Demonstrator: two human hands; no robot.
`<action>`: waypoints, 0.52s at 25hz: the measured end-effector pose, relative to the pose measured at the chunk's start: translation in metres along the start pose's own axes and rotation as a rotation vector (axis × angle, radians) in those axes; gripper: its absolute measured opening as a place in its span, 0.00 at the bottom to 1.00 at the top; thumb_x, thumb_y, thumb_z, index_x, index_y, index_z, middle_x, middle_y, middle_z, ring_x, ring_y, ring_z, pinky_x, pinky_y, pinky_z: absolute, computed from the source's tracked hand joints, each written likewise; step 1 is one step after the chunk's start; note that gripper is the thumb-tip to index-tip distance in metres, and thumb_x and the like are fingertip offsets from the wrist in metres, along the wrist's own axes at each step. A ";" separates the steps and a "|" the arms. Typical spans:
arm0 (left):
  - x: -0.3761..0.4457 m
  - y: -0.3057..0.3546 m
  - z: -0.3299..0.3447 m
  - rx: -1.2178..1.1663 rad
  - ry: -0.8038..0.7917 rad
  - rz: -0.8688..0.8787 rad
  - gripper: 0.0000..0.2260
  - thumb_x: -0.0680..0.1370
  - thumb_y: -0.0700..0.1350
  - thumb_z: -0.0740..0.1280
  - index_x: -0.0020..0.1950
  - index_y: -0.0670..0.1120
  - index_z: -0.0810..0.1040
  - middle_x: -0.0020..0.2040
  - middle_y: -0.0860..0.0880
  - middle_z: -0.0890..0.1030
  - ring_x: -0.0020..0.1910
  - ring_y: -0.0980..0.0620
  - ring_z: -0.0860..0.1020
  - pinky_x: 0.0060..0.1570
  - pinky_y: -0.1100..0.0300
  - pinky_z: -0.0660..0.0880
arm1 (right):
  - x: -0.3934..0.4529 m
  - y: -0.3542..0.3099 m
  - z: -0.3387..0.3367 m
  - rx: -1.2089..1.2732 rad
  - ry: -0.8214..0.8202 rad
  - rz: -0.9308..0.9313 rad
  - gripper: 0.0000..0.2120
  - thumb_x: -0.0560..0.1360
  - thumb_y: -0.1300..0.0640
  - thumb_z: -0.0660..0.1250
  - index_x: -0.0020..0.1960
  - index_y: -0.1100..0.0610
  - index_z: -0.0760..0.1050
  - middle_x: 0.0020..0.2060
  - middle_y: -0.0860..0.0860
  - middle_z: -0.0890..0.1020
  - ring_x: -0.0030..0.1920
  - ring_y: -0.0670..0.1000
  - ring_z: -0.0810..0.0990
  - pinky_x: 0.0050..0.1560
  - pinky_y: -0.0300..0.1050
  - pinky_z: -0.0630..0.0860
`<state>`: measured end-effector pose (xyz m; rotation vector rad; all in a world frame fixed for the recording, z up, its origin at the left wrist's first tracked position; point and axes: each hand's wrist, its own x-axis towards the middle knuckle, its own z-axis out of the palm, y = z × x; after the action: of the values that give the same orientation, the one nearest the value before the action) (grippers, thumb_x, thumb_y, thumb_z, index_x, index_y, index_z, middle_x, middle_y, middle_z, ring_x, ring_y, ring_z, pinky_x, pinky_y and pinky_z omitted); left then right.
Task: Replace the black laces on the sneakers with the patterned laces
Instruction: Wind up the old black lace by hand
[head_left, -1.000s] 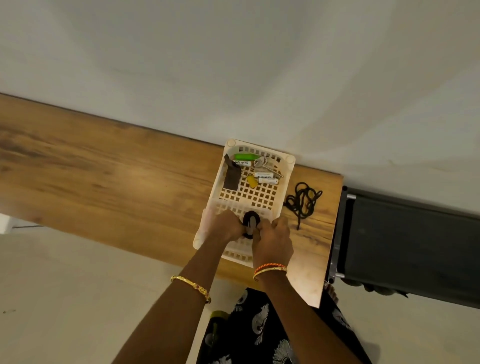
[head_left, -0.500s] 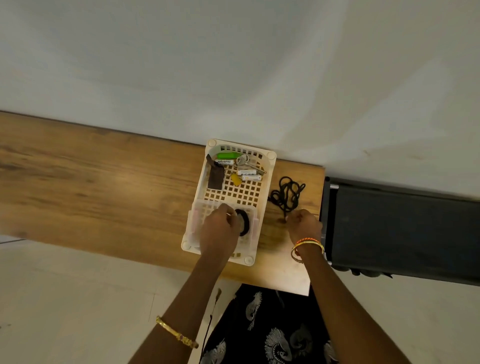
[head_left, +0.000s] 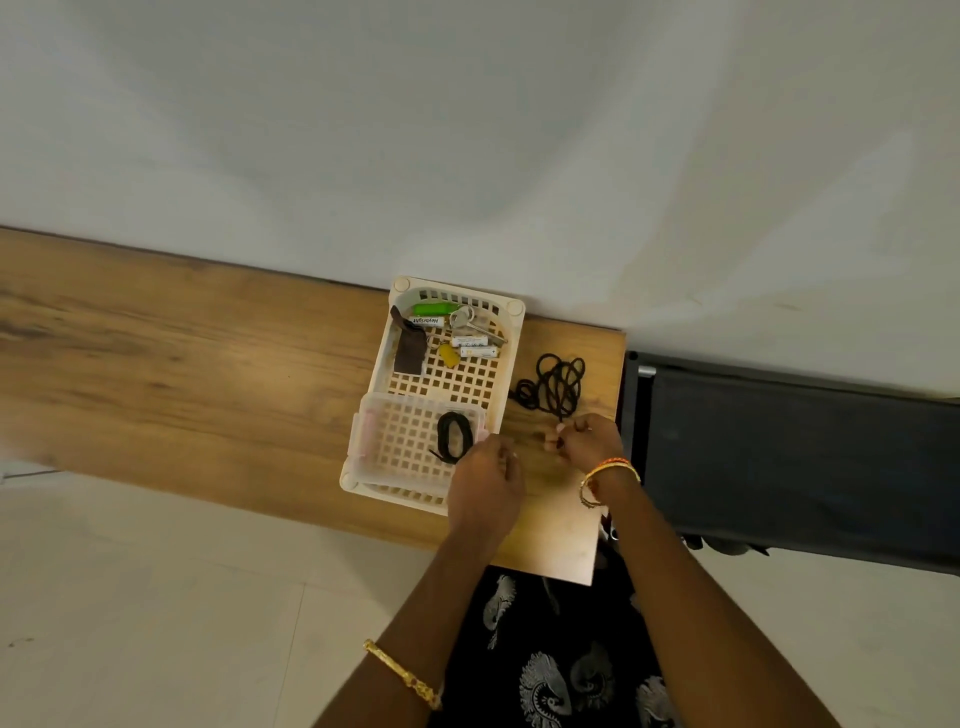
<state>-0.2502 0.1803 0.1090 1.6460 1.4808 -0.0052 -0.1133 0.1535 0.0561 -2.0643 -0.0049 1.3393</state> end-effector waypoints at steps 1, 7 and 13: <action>-0.002 0.005 0.000 -0.017 -0.028 0.002 0.11 0.79 0.42 0.61 0.59 0.44 0.76 0.52 0.46 0.80 0.47 0.46 0.80 0.44 0.53 0.77 | -0.012 -0.010 -0.016 0.187 -0.101 0.072 0.01 0.78 0.68 0.61 0.48 0.64 0.71 0.41 0.60 0.81 0.30 0.47 0.83 0.29 0.38 0.77; -0.031 0.091 -0.005 -0.069 -0.167 0.281 0.27 0.77 0.35 0.64 0.74 0.49 0.64 0.69 0.47 0.71 0.68 0.50 0.70 0.66 0.56 0.69 | -0.100 -0.091 -0.137 0.330 -0.623 0.103 0.08 0.78 0.69 0.59 0.49 0.68 0.76 0.31 0.53 0.81 0.30 0.46 0.80 0.34 0.36 0.79; -0.087 0.227 -0.027 -0.444 -0.150 0.436 0.13 0.79 0.48 0.65 0.63 0.52 0.74 0.58 0.51 0.80 0.60 0.53 0.77 0.62 0.56 0.73 | -0.199 -0.182 -0.234 0.413 -0.770 -0.242 0.07 0.73 0.64 0.63 0.43 0.63 0.80 0.32 0.53 0.80 0.30 0.46 0.80 0.32 0.36 0.79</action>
<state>-0.1086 0.1532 0.3062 1.5244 0.9048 0.4041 0.0442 0.1026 0.3726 -1.0879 -0.2781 1.7197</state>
